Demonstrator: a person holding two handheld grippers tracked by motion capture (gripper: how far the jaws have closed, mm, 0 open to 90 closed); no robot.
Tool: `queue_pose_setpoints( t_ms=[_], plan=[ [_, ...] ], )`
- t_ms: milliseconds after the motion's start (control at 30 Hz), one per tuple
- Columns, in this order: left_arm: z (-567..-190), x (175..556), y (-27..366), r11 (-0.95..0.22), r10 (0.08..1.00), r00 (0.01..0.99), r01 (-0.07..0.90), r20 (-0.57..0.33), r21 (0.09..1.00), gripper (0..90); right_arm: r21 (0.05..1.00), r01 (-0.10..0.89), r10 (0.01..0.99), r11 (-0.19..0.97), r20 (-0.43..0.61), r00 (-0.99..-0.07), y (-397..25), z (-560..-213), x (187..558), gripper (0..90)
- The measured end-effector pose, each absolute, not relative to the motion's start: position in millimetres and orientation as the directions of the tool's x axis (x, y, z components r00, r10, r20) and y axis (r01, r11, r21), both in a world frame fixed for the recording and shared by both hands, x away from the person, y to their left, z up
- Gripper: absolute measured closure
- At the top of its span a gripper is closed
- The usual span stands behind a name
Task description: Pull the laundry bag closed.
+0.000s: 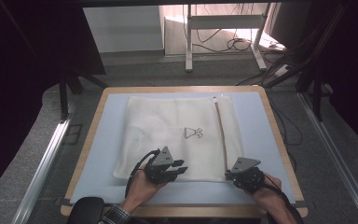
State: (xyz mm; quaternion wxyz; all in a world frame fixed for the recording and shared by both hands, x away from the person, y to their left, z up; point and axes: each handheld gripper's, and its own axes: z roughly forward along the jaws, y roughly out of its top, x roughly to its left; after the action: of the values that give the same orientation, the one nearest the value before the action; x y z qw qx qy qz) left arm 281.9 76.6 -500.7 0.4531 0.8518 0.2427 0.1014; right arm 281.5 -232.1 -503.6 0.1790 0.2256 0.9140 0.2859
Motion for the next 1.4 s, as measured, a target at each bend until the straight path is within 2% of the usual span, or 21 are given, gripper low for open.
queue_pose_setpoints(
  t_ms=[133, 300, 933, 1400],
  plan=[
    [-503, 284, 65, -0.487, 0.480, 0.876, 0.315, -0.052, 0.814, 82.0, 0.604, 0.316, 0.520, 0.732, -0.195, -0.832, -232, -504, 282, 82.3],
    [-504, 287, 53, -0.493, 0.453, 0.889, 0.308, -0.061, 0.814, 89.6, 0.608, 0.320, 0.524, 0.726, -0.189, -0.831, -232, -504, 282, 82.3],
    [-510, 300, 20, -0.504, 0.397, 0.914, 0.293, -0.083, 0.813, 89.7, 0.610, 0.339, 0.534, 0.716, -0.167, -0.829, -233, -504, 283, 82.3],
    [-519, 303, -17, -0.547, 0.336, 0.939, 0.261, -0.077, 0.795, 89.7, 0.603, 0.329, 0.534, 0.727, -0.195, -0.823, -233, -504, 282, 81.1]
  ],
)
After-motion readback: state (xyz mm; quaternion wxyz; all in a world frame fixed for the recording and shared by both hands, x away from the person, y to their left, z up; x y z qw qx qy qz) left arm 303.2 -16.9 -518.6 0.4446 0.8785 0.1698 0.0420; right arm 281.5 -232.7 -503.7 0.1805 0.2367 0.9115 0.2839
